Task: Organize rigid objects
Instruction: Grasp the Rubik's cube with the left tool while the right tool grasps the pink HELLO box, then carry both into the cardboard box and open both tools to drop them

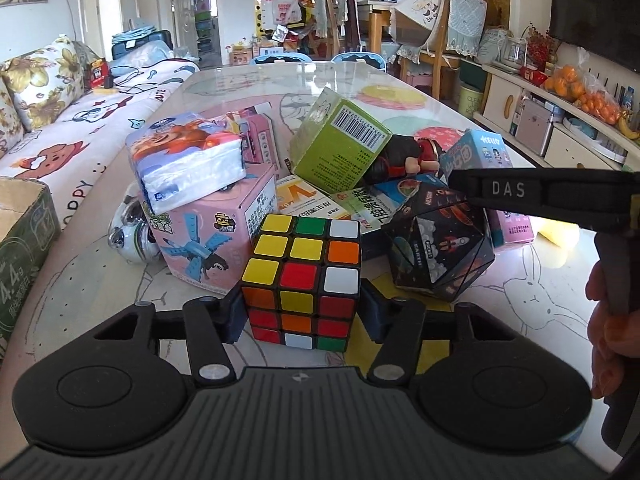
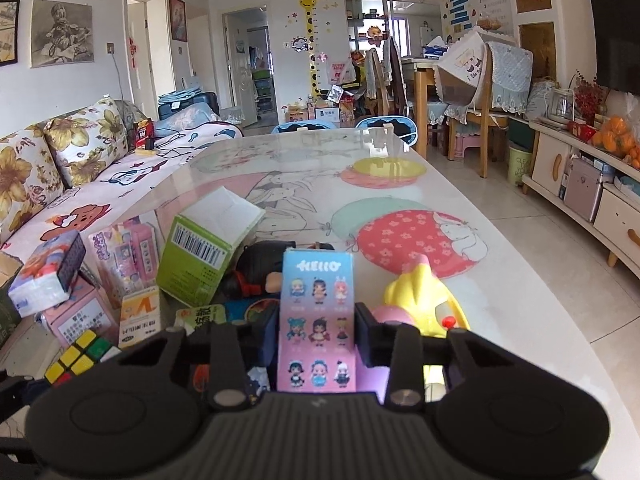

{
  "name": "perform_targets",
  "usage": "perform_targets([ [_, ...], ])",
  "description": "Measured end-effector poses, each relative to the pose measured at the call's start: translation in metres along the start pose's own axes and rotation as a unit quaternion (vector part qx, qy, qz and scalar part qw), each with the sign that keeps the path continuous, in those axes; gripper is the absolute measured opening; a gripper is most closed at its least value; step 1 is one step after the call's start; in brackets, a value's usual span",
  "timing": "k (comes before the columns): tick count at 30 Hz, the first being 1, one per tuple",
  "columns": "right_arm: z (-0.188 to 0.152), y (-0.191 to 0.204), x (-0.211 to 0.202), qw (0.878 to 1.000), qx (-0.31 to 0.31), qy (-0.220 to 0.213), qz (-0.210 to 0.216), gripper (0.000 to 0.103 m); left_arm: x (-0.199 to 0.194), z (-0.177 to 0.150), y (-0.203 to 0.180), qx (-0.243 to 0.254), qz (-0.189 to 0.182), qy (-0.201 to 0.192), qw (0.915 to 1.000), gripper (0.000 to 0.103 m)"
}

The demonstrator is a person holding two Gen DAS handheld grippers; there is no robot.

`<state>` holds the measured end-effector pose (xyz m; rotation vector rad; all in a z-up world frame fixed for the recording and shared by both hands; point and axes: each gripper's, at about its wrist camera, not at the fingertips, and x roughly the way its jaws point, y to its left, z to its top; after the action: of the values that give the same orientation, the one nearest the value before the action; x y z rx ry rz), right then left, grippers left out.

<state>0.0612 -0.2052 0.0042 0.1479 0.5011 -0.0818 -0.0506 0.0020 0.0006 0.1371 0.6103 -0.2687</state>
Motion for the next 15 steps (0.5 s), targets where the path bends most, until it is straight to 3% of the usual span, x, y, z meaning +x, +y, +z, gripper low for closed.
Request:
perform_targets([
  [6, 0.000, 0.005, -0.007, 1.000, -0.012, -0.006, -0.009, 0.035, 0.012, 0.019, 0.002, -0.008, 0.004, 0.002, 1.0000, 0.069],
  [15, 0.000, 0.011, -0.029, 0.999, -0.020, -0.026, -0.023, 0.034, -0.009, 0.021, 0.016, -0.035, -0.005, -0.032, 0.9988, 0.069],
])
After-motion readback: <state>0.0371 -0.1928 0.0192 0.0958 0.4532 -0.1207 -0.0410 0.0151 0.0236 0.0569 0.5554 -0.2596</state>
